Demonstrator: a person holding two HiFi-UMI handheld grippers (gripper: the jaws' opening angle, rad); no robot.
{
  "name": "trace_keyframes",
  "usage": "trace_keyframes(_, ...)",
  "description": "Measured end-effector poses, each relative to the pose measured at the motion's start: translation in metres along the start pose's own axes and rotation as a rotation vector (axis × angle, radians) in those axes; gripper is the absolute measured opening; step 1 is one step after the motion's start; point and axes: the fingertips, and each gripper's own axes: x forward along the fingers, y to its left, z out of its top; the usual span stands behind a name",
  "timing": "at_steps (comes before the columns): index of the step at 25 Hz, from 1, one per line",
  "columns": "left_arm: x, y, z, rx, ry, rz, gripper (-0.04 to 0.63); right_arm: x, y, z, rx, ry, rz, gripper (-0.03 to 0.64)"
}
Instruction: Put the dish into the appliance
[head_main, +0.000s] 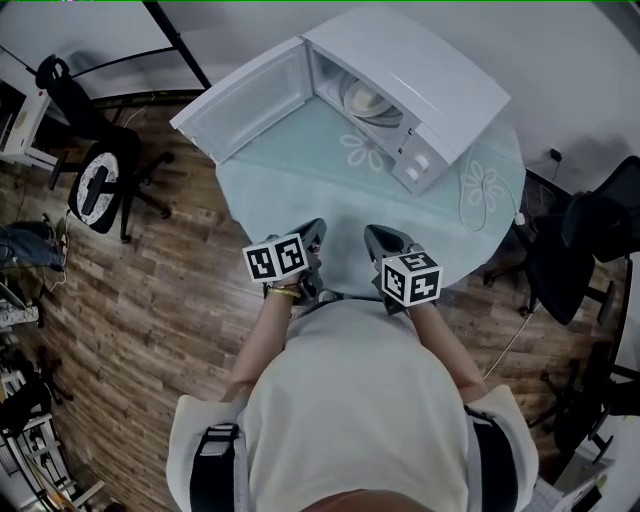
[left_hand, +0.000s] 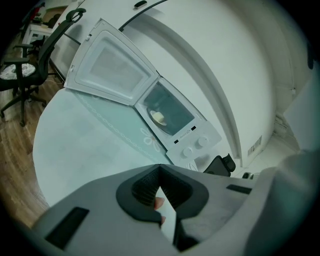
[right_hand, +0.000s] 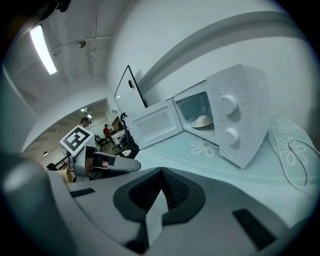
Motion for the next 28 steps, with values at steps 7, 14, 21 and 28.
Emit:
trace_keyframes(7,-0.004,-0.003,-0.007,0.016,0.000,0.001,0.009,-0.001,0.000,0.001,0.014,-0.011,-0.001,0.006)
trace_keyframes(14,-0.003,-0.002,-0.008,0.022,0.000,0.006,0.009,0.003,0.006,-0.003,0.002,0.002,0.020,0.006)
trace_keyframes(21,-0.002,-0.003,-0.007,0.021,0.003,0.002,0.009,0.003,0.010,-0.006,-0.009,0.013,0.036,0.006)
trace_keyframes(28,-0.002,-0.005,-0.007,0.013,0.001,-0.002,0.009,0.002,0.011,-0.005,-0.012,0.017,0.042,0.006)
